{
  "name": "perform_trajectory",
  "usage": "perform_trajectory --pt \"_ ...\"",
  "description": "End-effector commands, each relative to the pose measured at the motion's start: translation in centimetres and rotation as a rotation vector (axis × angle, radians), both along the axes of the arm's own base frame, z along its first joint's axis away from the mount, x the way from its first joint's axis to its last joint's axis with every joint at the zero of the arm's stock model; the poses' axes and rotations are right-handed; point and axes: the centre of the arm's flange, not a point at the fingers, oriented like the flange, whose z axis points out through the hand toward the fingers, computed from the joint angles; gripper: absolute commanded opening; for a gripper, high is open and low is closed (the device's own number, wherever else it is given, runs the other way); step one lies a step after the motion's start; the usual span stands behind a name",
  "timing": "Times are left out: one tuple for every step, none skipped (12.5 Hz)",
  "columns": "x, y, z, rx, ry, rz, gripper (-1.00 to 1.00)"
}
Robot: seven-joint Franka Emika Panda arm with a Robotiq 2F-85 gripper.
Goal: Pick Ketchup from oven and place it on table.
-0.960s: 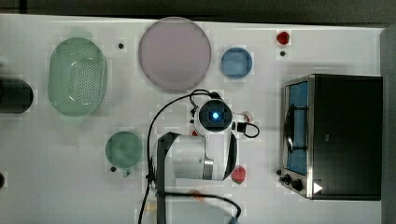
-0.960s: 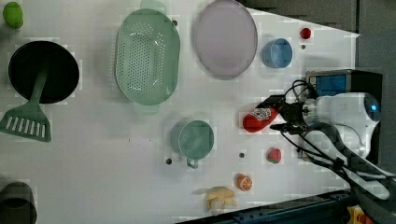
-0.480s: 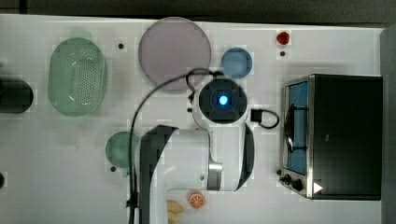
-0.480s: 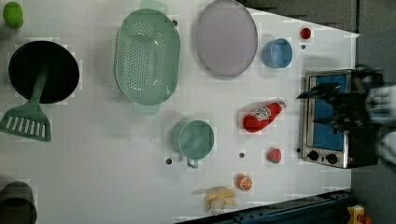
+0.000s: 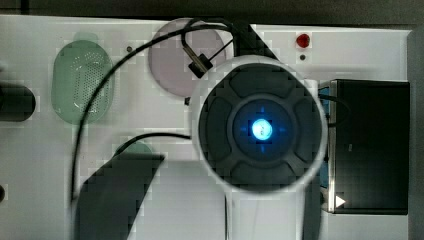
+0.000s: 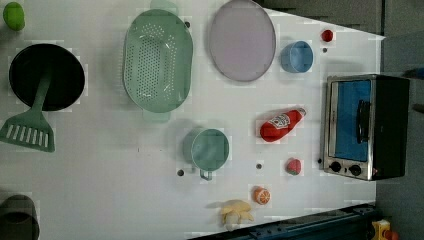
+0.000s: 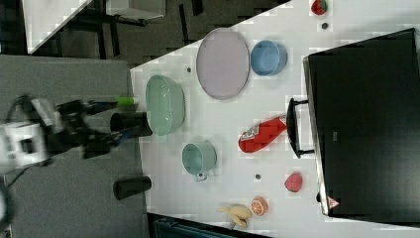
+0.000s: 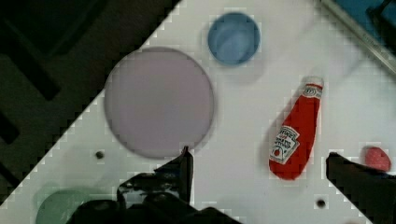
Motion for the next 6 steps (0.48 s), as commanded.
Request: perform_trajectory --pt "-0.1 -0.84 -0.16 0.017 0.091 -0.024 1.0" --pt "-0.14 -0.77 -0.22 0.017 0.095 -0.023 1.0" --pt "-0.08 -0.73 -0.38 0.017 0.098 -0.022 1.0" --pt "-0.01 -0.74 -0.53 0.017 0.101 -0.022 1.0" --pt "0.07 -0.74 -0.68 0.017 0.103 -0.022 1.0" --pt "0.12 -0.74 -0.8 0.017 0.106 -0.022 1.0"
